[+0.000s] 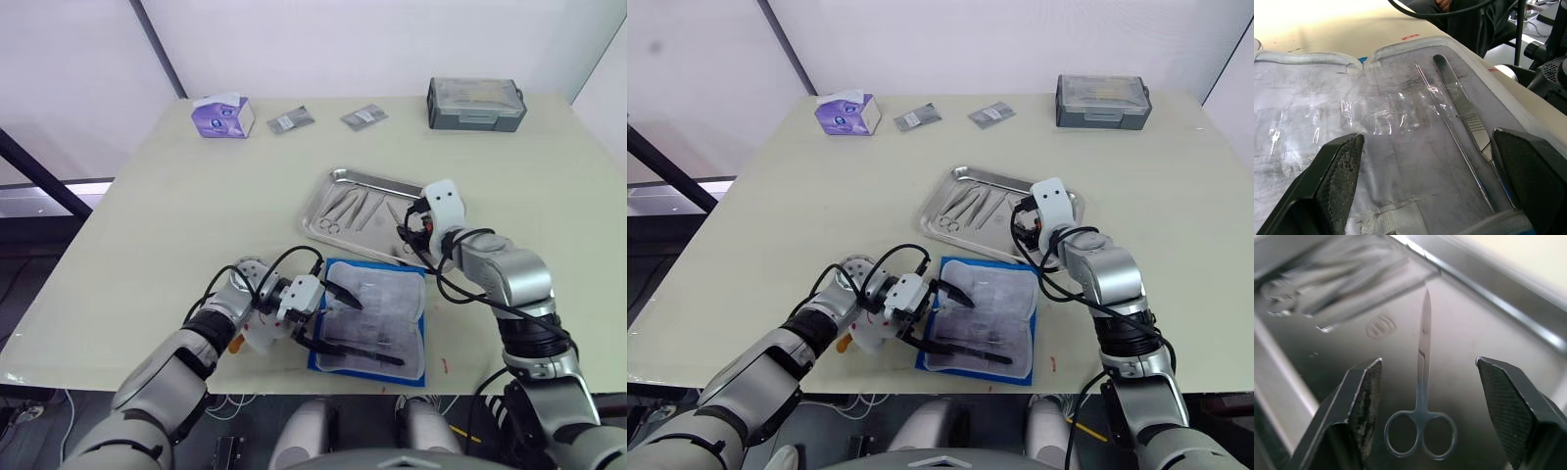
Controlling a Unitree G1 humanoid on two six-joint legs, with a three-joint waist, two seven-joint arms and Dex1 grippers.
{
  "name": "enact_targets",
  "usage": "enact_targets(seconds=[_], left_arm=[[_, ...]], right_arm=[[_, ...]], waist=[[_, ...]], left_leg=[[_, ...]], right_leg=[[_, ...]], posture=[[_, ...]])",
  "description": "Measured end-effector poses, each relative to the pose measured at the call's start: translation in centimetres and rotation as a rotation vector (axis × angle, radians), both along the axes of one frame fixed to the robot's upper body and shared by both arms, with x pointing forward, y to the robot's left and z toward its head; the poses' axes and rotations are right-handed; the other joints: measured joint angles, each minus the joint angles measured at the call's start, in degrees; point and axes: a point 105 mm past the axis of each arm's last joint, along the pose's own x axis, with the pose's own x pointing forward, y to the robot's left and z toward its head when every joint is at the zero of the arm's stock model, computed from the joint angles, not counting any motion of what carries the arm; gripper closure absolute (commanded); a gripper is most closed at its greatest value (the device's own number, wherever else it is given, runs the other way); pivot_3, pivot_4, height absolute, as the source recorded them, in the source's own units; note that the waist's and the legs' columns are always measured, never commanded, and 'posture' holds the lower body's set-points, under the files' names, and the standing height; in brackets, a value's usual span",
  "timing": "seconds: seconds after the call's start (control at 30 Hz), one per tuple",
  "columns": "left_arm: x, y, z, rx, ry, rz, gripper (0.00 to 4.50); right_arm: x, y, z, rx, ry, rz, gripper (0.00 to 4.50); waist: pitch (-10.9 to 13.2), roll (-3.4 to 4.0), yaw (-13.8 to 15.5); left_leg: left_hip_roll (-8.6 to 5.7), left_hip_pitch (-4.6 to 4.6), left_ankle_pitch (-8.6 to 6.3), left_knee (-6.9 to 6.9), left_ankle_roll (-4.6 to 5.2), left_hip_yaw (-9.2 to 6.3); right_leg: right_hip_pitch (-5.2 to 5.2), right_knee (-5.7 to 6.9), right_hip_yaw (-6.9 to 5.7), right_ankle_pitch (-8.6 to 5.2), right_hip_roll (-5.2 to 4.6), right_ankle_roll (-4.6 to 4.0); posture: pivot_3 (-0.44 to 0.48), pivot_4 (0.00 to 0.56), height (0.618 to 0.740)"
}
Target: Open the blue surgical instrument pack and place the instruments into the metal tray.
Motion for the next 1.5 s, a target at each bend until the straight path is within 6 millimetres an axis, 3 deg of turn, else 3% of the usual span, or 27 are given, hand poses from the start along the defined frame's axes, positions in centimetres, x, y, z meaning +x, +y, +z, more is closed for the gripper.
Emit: enact_targets(seconds=[0.03, 0.17, 0.27, 0.47, 0.57, 0.7, 0.97, 1.1, 1.5], left_arm=[[-0.1, 0.0, 0.0, -0.001, 0.001, -0.002, 0.0], [0.0, 0.1, 0.0, 0.003, 0.0, 0.0, 0.0], [0.0, 0.1, 0.0, 0.004, -0.002, -0.001, 0.0], [0.1, 0.2, 0.0, 0.009, 0.0, 0.005, 0.0], [0.1, 0.1, 0.0, 0.008, 0.0, 0.003, 0.0], [0.1, 0.2, 0.0, 0.008, -0.001, 0.004, 0.0], [0.1, 0.2, 0.0, 0.01, -0.002, 0.002, 0.0], [0.1, 0.2, 0.0, 0.01, -0.002, 0.002, 0.0], [0.1, 0.2, 0.0, 0.01, -0.002, 0.002, 0.0]], right_arm=[[-1.8, 0.1, 0.3, -0.001, -0.029, 0.114, 1.21], [-4.8, 0.8, -0.4, 0.033, -0.028, 0.295, 1.21], [-8.8, 1.1, -2.4, 0.074, 0.013, 0.468, 1.21], [-11.8, 1.7, -4.0, 0.073, 0.011, 0.643, 1.21], [-12.2, 1.8, -4.6, 0.041, 0.012, 0.688, 1.21], [-13.1, 1.8, -6.9, -0.008, 0.051, 0.744, 1.21], [-13.1, 1.8, -8.1, -0.052, 0.028, 0.78, 1.21], [-13.0, 1.7, -8.2, -0.059, 0.019, 0.783, 2.98], [-13.1, 1.7, -8.3, -0.085, -0.011, 0.803, 2.98]], waist=[[0.0, -0.01, 0.0], [0.0, -0.06, -0.4], [0.1, -0.2, -0.4], [0.3, -0.46, -0.5], [0.3, -0.48, -0.4], [0.3, -0.53, -0.4], [0.4, -0.56, -0.3], [0.4, -0.57, -0.3], [0.4, -0.57, -0.3]], left_leg=[[-0.05, 0.0, 0.0, -0.01, 0.0, -0.09], [-0.11, 0.03, 0.0, -0.02, 0.0, -0.15], [-0.13, 0.06, 0.0, -0.01, 0.0, -0.25], [-0.13, 0.21, 0.0, 0.01, 0.0, -0.28], [-0.13, 0.2, 0.0, 0.01, 0.0, -0.28], [-0.13, 0.2, 0.0, 0.0, 0.0, -0.3], [-0.13, 0.21, 0.0, 0.0, 0.0, -0.31], [-0.13, 0.22, 0.0, 0.0, 0.0, -0.31], [-0.13, 0.22, 0.0, 0.0, 0.0, -0.31]], right_leg=[[0.02, -0.05, 0.04, -0.04, 0.0, 0.05], [0.09, -0.03, 0.05, -0.05, -0.02, 0.07], [0.26, -0.06, -0.04, -0.06, -0.06, 0.07], [0.32, -0.05, -0.05, -0.07, -0.06, 0.08], [0.32, -0.06, -0.05, -0.06, -0.07, 0.08], [0.32, -0.05, -0.07, -0.07, -0.06, 0.07], [0.33, -0.05, -0.08, -0.07, -0.06, 0.07], [0.33, -0.05, -0.07, -0.06, -0.06, 0.07], [0.34, -0.05, -0.07, -0.06, -0.06, 0.07]], posture=[[0.0, 0.15, 0.734], [0.0, 0.15, 0.734], [0.0, 0.15, 0.734], [0.0, 0.15, 0.734], [0.0, 0.15, 0.734], [0.0, 0.15, 0.734], [0.0, 0.15, 0.734], [0.0, 0.15, 0.734], [0.0, 0.15, 0.734]])
